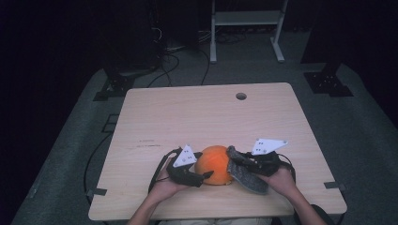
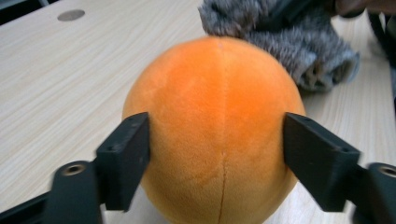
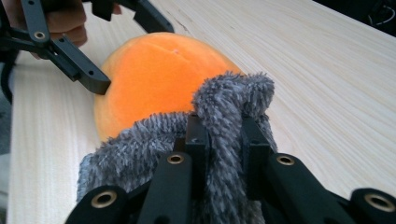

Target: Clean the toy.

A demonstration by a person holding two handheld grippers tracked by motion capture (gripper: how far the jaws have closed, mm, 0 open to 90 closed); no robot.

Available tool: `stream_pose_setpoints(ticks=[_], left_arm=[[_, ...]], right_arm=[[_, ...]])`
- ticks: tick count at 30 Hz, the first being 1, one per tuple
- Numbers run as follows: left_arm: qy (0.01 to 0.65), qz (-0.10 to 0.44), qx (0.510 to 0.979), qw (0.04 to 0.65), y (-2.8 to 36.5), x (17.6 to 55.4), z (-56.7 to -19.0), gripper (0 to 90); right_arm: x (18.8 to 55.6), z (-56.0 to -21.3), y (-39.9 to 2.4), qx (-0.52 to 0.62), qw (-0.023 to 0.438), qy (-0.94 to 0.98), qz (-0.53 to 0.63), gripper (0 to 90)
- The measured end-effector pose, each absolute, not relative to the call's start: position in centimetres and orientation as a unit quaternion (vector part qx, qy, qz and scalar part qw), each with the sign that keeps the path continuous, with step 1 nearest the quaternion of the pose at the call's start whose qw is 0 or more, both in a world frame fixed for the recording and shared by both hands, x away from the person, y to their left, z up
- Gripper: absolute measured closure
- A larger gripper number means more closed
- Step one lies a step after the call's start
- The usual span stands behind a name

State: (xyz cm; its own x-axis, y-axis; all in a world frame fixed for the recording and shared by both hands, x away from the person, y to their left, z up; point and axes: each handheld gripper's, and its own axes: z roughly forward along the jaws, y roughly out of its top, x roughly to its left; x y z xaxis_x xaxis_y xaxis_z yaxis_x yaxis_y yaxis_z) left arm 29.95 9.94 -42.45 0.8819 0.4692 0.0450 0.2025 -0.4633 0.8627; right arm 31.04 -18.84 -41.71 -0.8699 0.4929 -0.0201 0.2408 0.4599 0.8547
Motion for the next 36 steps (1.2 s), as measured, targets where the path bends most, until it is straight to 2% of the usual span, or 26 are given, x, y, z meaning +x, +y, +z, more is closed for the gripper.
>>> stream_pose_setpoints(ticks=[1,4,8,13,18,21,25,29,36], left_arm=[[0.197,0.146,0.839,0.486,9.6,29.9,-42.2,18.8],[0.190,0.159,0.841,0.481,9.0,29.9,-42.2,18.4],[0.189,0.156,0.846,0.473,9.4,29.9,-42.7,25.5],[0.197,0.147,0.848,0.469,10.0,30.0,-43.0,27.4],[0.198,0.138,0.832,0.500,9.5,30.1,-42.1,20.2],[0.193,0.158,0.844,0.474,9.1,30.1,-42.3,24.2],[0.213,0.147,0.842,0.473,10.3,30.5,-42.7,30.3],[0.238,0.127,0.833,0.483,11.4,31.1,-43.0,30.7],[0.217,0.132,0.839,0.480,11.0,30.8,-43.1,31.1]], right_arm=[[30.9,-41.6,-18.6,0.213,0.137,0.844,0.474,76.8],[30.1,-41.2,-17.4,0.185,0.131,0.842,0.489,76.7],[30.0,-41.3,-17.0,0.179,0.128,0.846,0.486,76.6],[30.9,-42.3,-18.1,0.212,0.115,0.849,0.471,76.6],[30.7,-42.3,-18.0,0.214,0.119,0.847,0.473,76.6],[30.6,-42.0,-17.6,0.204,0.110,0.842,0.487,76.4],[31.0,-42.5,-18.1,0.218,0.102,0.843,0.481,76.4],[31.3,-43.0,-18.9,0.241,0.095,0.841,0.476,76.4],[30.6,-41.6,-17.1,0.197,0.088,0.828,0.517,76.3]])
